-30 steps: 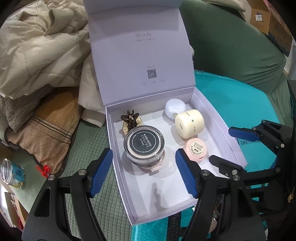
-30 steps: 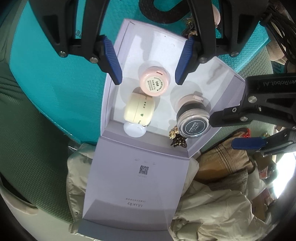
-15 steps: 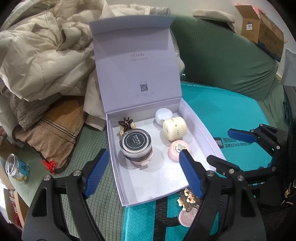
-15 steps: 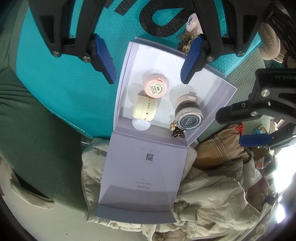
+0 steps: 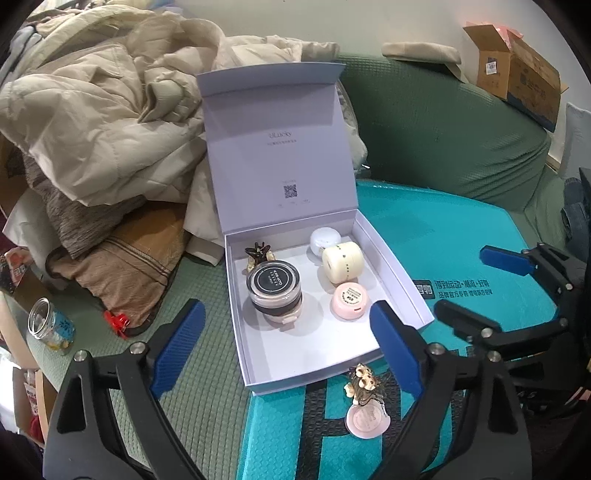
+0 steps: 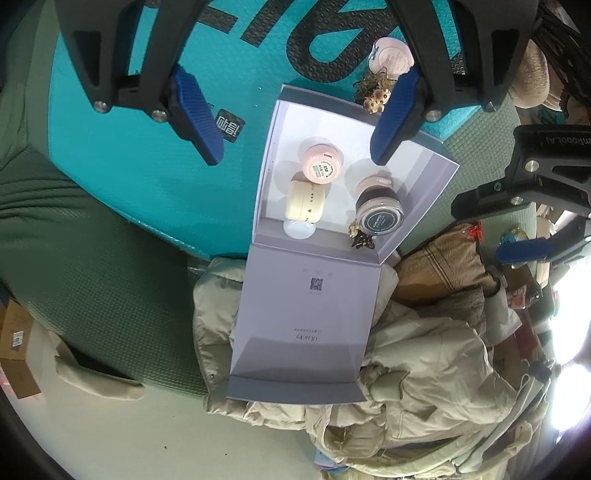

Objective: Organize objects

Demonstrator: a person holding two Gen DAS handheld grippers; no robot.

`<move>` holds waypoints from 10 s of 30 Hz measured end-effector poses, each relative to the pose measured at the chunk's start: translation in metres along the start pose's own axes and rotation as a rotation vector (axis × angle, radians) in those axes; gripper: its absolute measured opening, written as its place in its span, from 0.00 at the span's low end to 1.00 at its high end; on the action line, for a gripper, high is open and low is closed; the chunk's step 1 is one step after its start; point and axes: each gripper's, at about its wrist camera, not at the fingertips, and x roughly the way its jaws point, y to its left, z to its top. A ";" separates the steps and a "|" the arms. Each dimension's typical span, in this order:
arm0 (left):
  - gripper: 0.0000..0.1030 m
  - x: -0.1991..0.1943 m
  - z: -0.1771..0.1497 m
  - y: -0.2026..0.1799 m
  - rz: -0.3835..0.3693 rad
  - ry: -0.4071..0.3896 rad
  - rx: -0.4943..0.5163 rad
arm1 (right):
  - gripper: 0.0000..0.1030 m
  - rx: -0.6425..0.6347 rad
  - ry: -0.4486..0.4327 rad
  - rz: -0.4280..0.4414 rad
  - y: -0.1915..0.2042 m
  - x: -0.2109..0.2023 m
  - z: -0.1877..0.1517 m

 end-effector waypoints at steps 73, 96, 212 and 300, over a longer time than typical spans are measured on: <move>0.88 0.029 -0.148 0.000 -0.057 0.236 -0.109 | 0.82 0.012 0.219 0.131 0.029 0.050 -0.092; 0.88 0.060 -0.156 -0.023 -0.094 0.301 -0.059 | 0.52 -0.047 0.260 0.273 0.041 0.107 -0.080; 0.50 0.045 -0.157 -0.016 -0.128 0.167 0.010 | 0.41 -0.139 0.182 0.207 0.041 0.041 -0.125; 0.50 0.132 0.000 0.036 -0.145 0.153 -0.004 | 0.42 -0.165 0.169 0.237 0.014 0.138 0.002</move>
